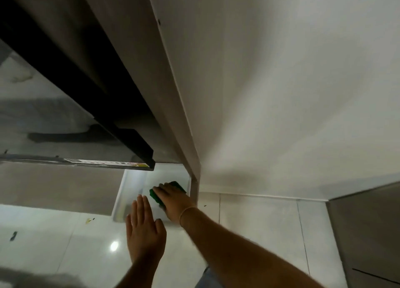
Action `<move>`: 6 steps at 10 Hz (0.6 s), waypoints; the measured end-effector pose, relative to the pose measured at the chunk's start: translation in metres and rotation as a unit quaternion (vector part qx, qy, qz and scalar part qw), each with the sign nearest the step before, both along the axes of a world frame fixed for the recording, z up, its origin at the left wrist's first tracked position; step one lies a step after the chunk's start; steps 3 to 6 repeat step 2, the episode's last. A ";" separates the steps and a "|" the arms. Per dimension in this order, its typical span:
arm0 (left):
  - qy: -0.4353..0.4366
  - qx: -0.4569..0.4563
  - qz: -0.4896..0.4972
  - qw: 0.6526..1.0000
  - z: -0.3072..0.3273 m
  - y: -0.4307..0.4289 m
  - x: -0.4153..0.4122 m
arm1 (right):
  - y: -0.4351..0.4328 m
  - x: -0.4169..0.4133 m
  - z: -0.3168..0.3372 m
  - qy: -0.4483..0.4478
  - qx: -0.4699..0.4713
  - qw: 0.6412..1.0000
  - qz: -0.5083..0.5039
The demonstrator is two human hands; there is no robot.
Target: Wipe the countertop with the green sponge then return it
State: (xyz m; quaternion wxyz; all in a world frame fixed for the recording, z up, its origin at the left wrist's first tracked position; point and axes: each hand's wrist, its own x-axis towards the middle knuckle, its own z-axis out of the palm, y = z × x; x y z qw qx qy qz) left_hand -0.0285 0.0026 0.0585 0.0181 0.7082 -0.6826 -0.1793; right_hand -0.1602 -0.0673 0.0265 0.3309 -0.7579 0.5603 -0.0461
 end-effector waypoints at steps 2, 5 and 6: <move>-0.019 0.006 -0.050 0.999 -0.014 0.000 0.029 | 0.038 0.004 -0.042 0.051 0.022 0.996 0.064; -0.019 0.006 -0.050 0.999 -0.014 0.000 0.029 | 0.038 0.004 -0.042 0.051 0.022 0.996 0.064; -0.019 0.006 -0.050 0.999 -0.014 0.000 0.029 | 0.038 0.004 -0.042 0.051 0.022 0.996 0.064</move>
